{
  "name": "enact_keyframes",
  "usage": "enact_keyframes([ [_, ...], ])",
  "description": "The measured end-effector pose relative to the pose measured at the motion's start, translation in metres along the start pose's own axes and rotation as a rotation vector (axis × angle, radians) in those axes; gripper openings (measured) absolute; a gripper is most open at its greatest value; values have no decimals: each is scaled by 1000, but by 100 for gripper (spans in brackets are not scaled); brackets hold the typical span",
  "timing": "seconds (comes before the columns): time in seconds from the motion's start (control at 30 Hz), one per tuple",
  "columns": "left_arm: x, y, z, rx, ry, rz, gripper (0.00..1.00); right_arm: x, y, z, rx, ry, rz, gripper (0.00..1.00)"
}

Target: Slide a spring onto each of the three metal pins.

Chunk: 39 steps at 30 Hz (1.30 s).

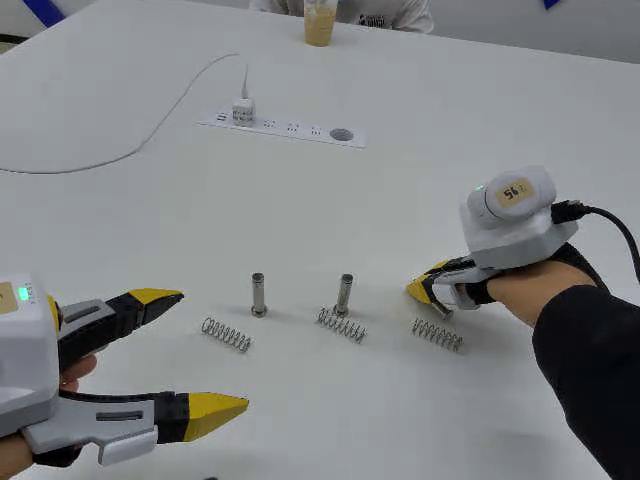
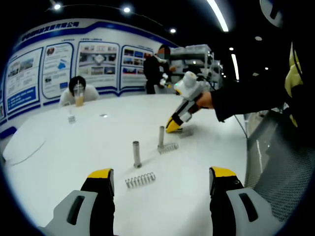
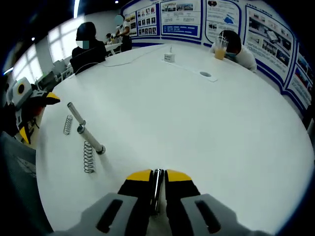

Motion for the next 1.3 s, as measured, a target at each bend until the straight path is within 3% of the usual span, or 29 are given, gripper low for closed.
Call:
enact_keyframes([
  [0.57,1,-3,0,5,2,2,80,-6,0,-4,8,11,-31,9],
  [0.97,1,-5,0,12,2,11,80,-18,-10,-32,83,-9,-47,9],
  [1.3,2,-8,1,18,7,18,80,-21,-6,-46,118,0,-52,9],
])
Point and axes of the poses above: the centre of the closed fingertips' face, and the gripper's own axes: z roughly forward along the fingers, x roughly to its right, y roughly out of its underside, the point moved 6 cm from there along -z, roughly backward along the fingers, and after that the axes turned 13 degrees about z, right-handed, at the moved point
